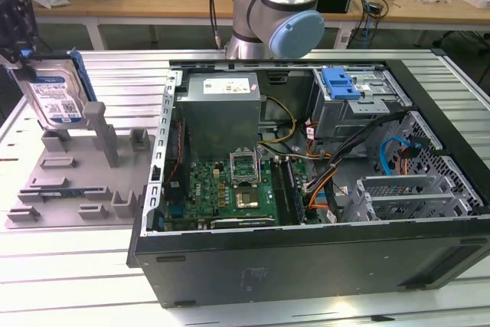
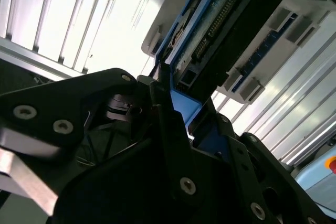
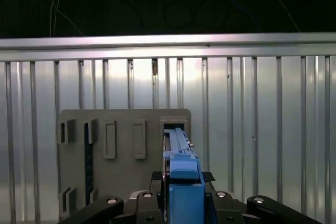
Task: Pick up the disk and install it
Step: 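Pick up the disk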
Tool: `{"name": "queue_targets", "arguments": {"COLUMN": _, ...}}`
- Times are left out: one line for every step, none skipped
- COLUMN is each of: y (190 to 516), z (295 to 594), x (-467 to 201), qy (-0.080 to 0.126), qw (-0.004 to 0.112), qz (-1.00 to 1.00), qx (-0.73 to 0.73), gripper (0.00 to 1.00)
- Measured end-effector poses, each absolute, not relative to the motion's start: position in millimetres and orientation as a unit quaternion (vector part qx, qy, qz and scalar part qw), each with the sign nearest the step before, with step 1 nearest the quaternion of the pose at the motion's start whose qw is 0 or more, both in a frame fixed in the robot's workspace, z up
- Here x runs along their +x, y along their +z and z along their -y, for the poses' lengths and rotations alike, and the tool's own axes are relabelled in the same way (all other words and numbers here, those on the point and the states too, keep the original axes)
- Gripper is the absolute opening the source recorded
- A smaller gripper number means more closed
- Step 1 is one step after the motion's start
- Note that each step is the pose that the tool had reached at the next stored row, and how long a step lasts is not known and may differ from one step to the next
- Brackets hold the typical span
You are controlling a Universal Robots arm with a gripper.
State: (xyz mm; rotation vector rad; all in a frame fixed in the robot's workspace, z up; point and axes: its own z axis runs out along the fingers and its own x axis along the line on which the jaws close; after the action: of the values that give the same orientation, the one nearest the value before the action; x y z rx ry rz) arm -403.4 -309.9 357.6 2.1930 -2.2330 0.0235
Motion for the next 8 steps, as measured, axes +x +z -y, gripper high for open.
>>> {"name": "queue_targets", "arguments": {"y": 363, "z": 310, "x": -403, "qy": 0.007, "qw": 0.006, "qz": 0.713, "qx": 0.701, "gripper": 0.37}}
{"name": "queue_targets", "arguments": {"y": 367, "z": 310, "x": -403, "qy": 0.008, "qw": 0.006, "qz": 0.713, "qx": 0.701, "gripper": 0.37}}
{"name": "queue_targets", "arguments": {"y": 370, "z": 310, "x": -403, "qy": 0.008, "qw": 0.006, "qz": 0.713, "qx": 0.701, "gripper": 0.37}}
{"name": "queue_targets", "arguments": {"y": 374, "z": 310, "x": -403, "qy": 0.008, "qw": 0.006, "qz": 0.713, "qx": 0.701, "gripper": 0.37}}
{"name": "queue_targets", "arguments": {"y": 376, "z": 310, "x": -403, "qy": 0.008, "qw": 0.006, "qz": 0.713, "qx": 0.701, "gripper": 0.37}}
{"name": "queue_targets", "arguments": {"y": 382, "z": 311, "x": -403, "qy": 0.008, "qw": 0.006, "qz": 0.713, "qx": 0.701, "gripper": 0.37}}
{"name": "queue_targets", "arguments": {"y": 386, "z": 311, "x": -403, "qy": 0.008, "qw": 0.006, "qz": 0.713, "qx": 0.701, "gripper": 0.37}}
{"name": "queue_targets", "arguments": {"y": 390, "z": 311, "x": -403, "qy": 0.008, "qw": 0.006, "qz": 0.713, "qx": 0.701, "gripper": 0.37}}
